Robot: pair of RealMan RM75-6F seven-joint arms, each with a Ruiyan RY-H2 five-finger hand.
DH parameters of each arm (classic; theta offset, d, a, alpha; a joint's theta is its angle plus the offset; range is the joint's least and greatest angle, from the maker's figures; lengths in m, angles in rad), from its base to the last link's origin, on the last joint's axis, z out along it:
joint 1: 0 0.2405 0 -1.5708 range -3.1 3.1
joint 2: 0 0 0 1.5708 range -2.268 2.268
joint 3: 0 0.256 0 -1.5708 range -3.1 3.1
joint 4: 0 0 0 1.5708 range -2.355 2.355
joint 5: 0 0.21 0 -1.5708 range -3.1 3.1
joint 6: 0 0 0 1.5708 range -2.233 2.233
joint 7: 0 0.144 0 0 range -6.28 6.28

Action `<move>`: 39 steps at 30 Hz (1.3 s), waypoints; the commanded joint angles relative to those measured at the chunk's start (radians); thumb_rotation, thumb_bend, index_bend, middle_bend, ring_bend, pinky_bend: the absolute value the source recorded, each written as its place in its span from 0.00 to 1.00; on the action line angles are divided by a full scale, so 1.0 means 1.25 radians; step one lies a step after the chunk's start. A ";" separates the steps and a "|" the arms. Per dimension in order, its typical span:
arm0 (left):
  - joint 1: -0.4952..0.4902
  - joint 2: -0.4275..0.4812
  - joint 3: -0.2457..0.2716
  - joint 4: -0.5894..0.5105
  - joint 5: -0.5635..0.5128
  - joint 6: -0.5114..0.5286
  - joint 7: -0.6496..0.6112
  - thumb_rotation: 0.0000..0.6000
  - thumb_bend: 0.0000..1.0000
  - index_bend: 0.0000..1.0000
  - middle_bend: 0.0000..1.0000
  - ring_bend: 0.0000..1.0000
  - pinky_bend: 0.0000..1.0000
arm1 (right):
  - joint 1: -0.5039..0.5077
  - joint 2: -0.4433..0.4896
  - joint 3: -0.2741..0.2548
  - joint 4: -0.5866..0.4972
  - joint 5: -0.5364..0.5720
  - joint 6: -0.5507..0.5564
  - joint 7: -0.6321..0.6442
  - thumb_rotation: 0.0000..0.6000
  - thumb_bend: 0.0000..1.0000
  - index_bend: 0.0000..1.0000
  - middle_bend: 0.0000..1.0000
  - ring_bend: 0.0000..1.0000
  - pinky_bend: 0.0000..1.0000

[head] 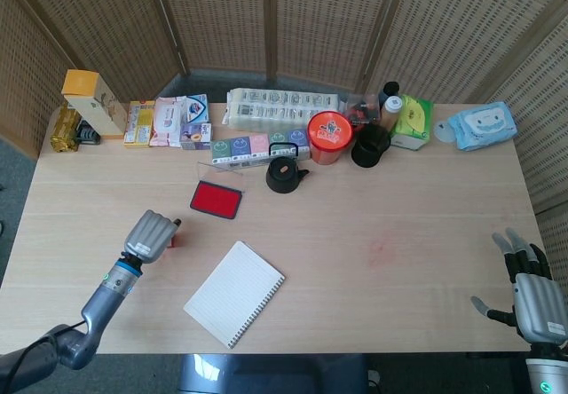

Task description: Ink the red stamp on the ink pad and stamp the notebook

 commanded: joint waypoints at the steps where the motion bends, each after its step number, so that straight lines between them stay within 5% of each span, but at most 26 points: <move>1: 0.000 -0.002 0.001 0.002 0.000 0.001 -0.001 1.00 0.38 0.62 1.00 1.00 1.00 | 0.000 0.000 0.000 0.000 0.000 0.000 0.000 1.00 0.03 0.00 0.00 0.00 0.00; 11: 0.001 0.001 -0.008 0.001 -0.004 0.018 -0.026 1.00 0.39 0.68 1.00 1.00 1.00 | 0.000 0.000 -0.001 -0.001 0.000 0.001 0.000 1.00 0.03 0.00 0.00 0.00 0.00; 20: -0.034 0.034 -0.060 -0.043 -0.005 0.042 -0.083 1.00 0.39 0.68 1.00 1.00 1.00 | 0.005 -0.003 0.001 0.000 0.010 -0.009 -0.008 1.00 0.03 0.00 0.00 0.00 0.00; 29: -0.127 -0.007 -0.136 -0.008 -0.098 -0.086 -0.075 1.00 0.39 0.68 1.00 1.00 1.00 | 0.029 -0.016 0.022 0.010 0.078 -0.051 -0.033 1.00 0.03 0.00 0.00 0.00 0.00; 39: -0.223 -0.106 -0.163 0.140 -0.147 -0.187 -0.099 1.00 0.39 0.68 1.00 1.00 1.00 | 0.051 -0.033 0.040 0.029 0.157 -0.088 -0.066 1.00 0.03 0.00 0.00 0.00 0.00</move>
